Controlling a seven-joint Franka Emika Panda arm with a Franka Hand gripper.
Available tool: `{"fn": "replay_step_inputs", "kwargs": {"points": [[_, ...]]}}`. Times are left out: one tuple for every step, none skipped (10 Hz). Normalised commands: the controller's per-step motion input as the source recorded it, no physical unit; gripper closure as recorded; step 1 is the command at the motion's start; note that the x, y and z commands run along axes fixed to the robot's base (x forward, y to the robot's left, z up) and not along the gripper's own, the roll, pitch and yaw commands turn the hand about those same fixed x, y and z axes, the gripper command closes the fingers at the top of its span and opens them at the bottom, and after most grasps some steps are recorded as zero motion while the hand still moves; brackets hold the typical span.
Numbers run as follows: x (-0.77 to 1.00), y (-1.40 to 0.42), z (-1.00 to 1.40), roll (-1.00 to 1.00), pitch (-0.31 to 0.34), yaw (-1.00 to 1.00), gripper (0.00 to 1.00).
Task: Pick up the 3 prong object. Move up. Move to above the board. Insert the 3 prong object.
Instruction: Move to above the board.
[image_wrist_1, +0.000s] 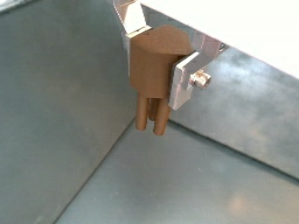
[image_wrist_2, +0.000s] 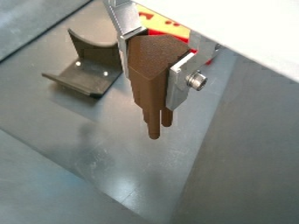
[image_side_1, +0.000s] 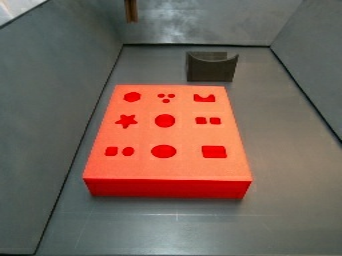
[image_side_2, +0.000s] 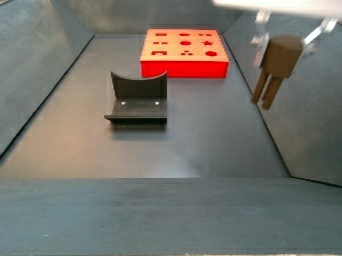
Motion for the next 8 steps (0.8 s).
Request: {"fn": "replay_step_inputs", "kwargs": {"points": [[-0.09, 0.09, 0.86, 0.02, 0.027, -0.04, 1.0], [-0.05, 0.06, 0.67, 0.02, 0.044, -0.04, 1.0], [-0.03, 0.05, 0.52, 0.02, 0.06, -0.03, 1.0], [-0.02, 0.03, 0.31, 0.02, 0.076, -0.02, 1.0], [0.3, -1.0, 0.28, -0.11, 0.494, 0.98, 1.0], [0.31, -1.0, 0.25, -0.08, 0.463, 0.89, 1.0], [0.32, -1.0, 0.26, -0.05, 0.415, 0.72, 1.0], [0.32, -1.0, 0.26, -0.08, 0.26, 0.39, 1.0]]}}
